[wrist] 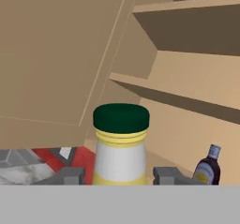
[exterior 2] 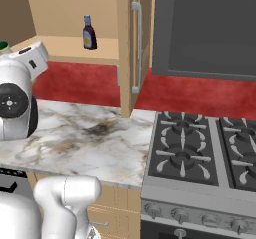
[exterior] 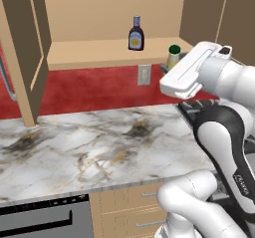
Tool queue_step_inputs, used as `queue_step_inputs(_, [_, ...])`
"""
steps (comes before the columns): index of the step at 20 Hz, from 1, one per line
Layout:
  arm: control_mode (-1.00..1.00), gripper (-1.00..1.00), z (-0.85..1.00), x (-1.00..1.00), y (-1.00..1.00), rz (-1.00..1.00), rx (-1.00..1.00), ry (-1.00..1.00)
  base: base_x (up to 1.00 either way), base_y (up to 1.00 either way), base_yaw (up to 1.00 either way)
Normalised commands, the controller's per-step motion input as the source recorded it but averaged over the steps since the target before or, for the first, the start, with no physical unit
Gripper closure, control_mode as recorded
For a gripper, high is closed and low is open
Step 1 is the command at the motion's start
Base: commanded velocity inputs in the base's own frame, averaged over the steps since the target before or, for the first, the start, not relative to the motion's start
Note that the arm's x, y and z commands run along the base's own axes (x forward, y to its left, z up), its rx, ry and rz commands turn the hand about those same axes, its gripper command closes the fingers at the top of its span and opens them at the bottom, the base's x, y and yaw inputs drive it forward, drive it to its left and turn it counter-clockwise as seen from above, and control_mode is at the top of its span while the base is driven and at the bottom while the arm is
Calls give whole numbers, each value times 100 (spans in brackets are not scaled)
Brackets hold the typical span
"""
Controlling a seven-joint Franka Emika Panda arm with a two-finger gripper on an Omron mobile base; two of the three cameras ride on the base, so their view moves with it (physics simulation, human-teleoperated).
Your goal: Move the condiment bottle and mustard from the cabinet to the dining counter.
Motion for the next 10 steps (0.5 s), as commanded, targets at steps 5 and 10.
queue_step_inputs(5, [-100, 100, -12, -24, -26, -1, -5, 0, 0, 0, 0])
queue_step_inputs(10, [-100, 100, -16, -11, -22, -3, -2, 0, 0, 0, 0])
